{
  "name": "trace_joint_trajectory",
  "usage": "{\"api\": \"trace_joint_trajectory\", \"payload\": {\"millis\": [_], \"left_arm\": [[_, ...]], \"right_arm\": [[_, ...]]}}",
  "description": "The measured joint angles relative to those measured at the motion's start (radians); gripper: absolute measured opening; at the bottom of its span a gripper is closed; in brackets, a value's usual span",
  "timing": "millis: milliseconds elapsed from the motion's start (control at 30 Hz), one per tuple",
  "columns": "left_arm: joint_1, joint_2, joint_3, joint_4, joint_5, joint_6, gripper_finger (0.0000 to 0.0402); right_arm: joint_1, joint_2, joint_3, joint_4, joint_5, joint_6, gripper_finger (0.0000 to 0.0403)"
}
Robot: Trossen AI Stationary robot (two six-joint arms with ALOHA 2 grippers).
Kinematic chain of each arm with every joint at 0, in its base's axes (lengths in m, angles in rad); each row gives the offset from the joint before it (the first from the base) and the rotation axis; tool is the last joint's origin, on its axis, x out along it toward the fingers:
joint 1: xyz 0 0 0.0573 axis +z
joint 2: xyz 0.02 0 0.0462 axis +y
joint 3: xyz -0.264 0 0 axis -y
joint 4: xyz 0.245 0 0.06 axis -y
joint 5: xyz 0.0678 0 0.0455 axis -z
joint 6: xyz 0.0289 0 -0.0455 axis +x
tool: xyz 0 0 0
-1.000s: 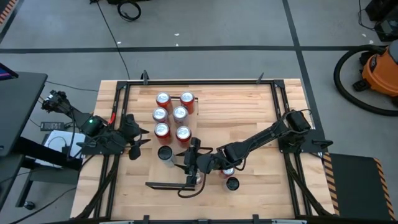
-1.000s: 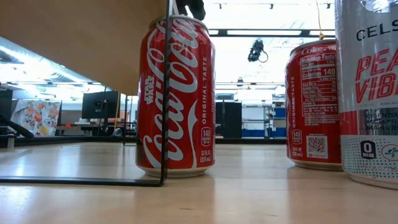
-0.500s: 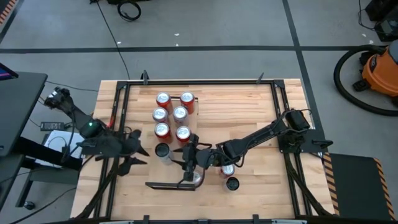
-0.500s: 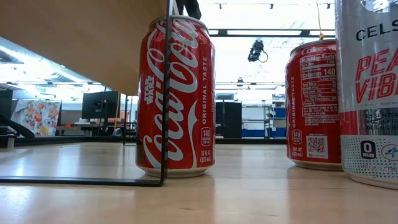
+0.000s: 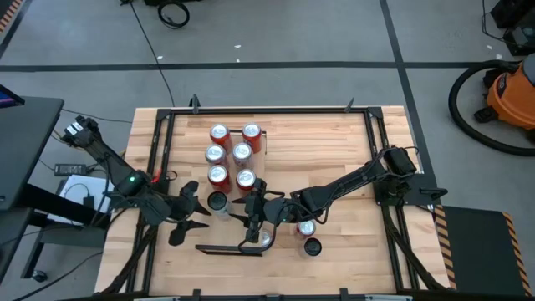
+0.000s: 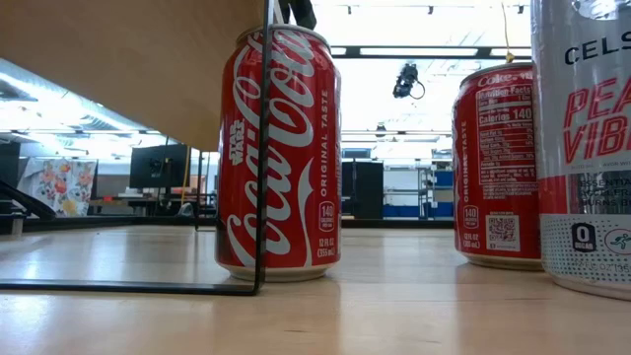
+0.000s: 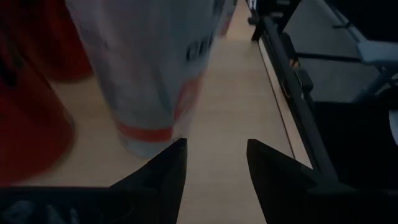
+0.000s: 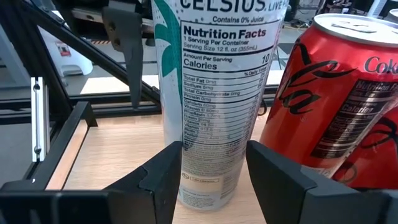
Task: Place canned beverage on shelf
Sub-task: Put the left white yellow soda can on the shelf
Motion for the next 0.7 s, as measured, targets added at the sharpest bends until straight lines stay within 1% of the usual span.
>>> {"api": "trace_joint_trajectory", "payload": {"millis": [267, 433, 700], "left_arm": [[0.0, 0.002, 0.0, 0.044, -0.089, 0.03, 0.0178], [0.0, 0.002, 0.0, 0.043, -0.105, 0.029, 0.0178], [0.0, 0.001, 0.0, 0.036, -0.132, 0.029, 0.0178]], "right_arm": [[0.0, 0.0, 0.0, -0.003, -0.001, -0.011, 0.0189], [0.0, -0.001, 0.0, -0.005, -0.035, -0.011, 0.0189], [0.0, -0.001, 0.0, -0.006, -0.043, -0.011, 0.0189]]}}
